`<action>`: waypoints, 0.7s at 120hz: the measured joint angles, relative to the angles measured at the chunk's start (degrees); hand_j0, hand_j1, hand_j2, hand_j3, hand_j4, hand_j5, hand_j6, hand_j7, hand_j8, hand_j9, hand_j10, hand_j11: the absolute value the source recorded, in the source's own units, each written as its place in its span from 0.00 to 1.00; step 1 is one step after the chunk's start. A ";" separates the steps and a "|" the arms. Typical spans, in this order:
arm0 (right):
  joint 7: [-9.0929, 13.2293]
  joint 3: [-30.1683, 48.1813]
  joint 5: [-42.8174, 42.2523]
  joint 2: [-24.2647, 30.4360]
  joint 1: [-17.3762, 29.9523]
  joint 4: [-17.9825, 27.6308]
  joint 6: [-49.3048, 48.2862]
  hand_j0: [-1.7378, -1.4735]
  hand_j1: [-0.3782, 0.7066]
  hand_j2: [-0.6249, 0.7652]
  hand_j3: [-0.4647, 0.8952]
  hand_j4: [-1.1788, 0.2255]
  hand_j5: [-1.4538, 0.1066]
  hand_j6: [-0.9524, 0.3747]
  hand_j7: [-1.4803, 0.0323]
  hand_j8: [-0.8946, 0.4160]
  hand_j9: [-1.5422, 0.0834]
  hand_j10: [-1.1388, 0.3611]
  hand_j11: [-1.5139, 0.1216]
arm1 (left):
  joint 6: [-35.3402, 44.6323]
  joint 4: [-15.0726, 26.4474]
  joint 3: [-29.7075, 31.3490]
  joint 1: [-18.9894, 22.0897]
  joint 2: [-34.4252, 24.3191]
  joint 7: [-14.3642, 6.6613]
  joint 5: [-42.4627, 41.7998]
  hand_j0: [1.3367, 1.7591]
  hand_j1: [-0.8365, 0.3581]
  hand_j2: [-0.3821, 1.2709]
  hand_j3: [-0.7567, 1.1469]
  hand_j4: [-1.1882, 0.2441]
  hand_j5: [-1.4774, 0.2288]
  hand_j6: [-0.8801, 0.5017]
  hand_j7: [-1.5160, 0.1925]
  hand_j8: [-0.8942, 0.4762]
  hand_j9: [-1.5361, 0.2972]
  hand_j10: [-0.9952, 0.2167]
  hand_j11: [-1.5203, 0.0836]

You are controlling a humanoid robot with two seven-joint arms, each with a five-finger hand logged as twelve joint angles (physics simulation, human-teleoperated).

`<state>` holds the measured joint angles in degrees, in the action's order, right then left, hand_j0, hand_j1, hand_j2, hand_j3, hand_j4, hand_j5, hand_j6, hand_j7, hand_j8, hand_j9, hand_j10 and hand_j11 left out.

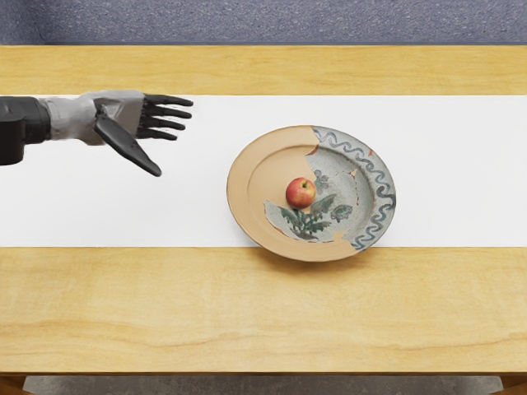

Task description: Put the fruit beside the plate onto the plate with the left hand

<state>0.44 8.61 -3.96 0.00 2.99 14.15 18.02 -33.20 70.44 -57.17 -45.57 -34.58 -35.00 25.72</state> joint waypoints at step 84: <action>0.00 0.00 0.00 0.00 0.00 0.00 0.00 0.30 0.03 0.45 0.34 0.84 0.93 0.72 0.98 0.68 0.95 0.76 0.93 | -1.81 -15.02 -11.93 19.29 3.33 0.00 -21.93 0.76 0.97 0.23 0.40 0.81 0.85 0.62 0.87 0.64 0.82 0.80 0.93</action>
<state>0.44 8.61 -3.96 0.00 2.99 14.15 18.02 -35.02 55.43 -69.10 -26.28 -31.25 -35.00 3.79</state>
